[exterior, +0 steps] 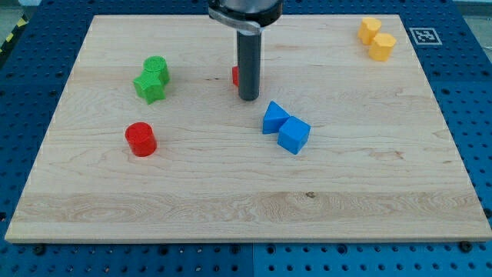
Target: Push the red star towards the center right
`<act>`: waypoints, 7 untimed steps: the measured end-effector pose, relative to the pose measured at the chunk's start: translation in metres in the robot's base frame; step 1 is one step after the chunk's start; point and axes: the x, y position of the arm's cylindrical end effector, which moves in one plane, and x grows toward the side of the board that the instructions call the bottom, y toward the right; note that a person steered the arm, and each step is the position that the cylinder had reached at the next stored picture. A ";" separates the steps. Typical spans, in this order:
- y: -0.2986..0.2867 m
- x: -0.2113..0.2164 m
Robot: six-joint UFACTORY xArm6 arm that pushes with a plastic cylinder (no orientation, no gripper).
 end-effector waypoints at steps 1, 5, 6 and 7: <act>-0.036 0.000; -0.037 -0.047; -0.003 -0.047; 0.012 -0.050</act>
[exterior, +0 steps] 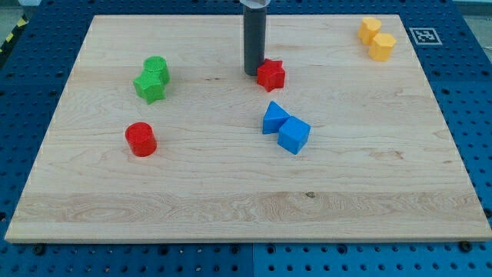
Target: Push the red star towards the center right
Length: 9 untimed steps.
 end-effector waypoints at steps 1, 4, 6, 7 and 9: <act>0.000 -0.002; 0.039 -0.003; 0.067 -0.022; 0.039 -0.008; 0.008 0.052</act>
